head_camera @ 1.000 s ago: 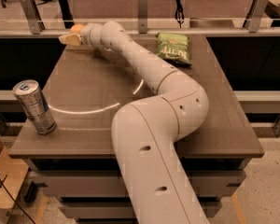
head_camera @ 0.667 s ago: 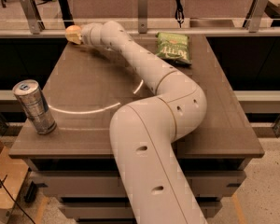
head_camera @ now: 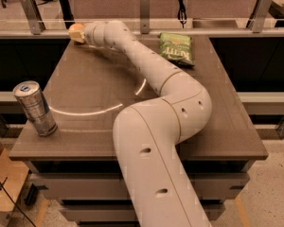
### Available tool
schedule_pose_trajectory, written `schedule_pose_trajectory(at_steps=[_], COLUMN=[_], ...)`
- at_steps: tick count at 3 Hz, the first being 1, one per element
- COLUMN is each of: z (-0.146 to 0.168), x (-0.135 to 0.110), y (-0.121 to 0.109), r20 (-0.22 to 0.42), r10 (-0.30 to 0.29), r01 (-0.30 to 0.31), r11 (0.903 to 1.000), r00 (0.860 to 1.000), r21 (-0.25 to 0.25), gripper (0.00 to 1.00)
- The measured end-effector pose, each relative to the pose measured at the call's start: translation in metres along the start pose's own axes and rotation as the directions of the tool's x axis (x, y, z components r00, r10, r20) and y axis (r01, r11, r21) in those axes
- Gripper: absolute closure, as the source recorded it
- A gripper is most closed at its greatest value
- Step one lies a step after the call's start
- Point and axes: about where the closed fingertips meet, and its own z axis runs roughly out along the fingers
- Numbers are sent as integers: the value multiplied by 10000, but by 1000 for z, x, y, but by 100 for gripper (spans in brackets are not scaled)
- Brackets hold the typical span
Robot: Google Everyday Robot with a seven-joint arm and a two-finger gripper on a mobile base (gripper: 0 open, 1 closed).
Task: Move orange near redbull can
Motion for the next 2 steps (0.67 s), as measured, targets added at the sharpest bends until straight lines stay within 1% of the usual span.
schedule_pose_trajectory(at_steps=[1,2], z=[-20,-53], x=[-24,-43], y=[2,5], r20=[231,312], r10=[-371,-717], r01=[377,739], r11=[9989,9942], r00=[9990,9969], r21=[-288,-778], gripper=[100,100])
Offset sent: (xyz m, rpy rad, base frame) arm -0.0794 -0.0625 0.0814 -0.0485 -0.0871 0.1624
